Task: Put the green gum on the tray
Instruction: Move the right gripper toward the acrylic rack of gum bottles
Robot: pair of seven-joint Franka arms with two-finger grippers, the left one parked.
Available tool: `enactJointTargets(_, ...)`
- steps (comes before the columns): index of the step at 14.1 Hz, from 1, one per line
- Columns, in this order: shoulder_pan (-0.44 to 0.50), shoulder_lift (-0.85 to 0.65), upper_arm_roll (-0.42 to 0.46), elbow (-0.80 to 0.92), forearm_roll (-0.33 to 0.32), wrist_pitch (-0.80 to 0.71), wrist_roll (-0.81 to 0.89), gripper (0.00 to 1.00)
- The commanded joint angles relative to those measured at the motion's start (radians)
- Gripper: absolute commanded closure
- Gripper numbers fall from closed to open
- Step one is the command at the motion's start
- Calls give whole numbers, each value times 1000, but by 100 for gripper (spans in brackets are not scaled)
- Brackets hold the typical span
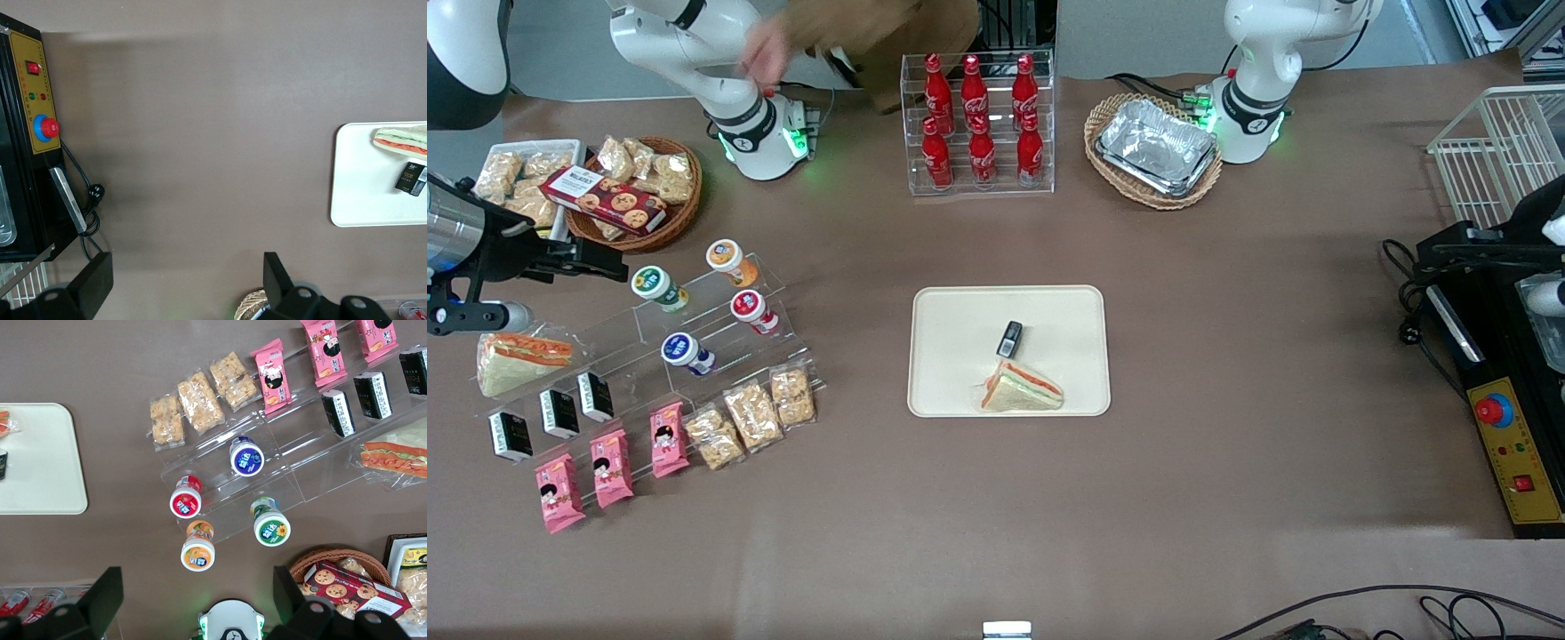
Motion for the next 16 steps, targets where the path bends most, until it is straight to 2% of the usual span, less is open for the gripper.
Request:
enactJointTargets(1,4,1,-6,17,2,-11,-10,0)
enactJointTargets(7,4,-5,-8,14,2,-19,-28,0)
enactJointTargets(10,6,-83,-8,-43,2,-22,-36,0)
enactJointTargets(12,6,-155,-8,-134,1,-5,-36,0)
enactJointTargets(16,6,-379,-8,-481,-24,209,-94,0)
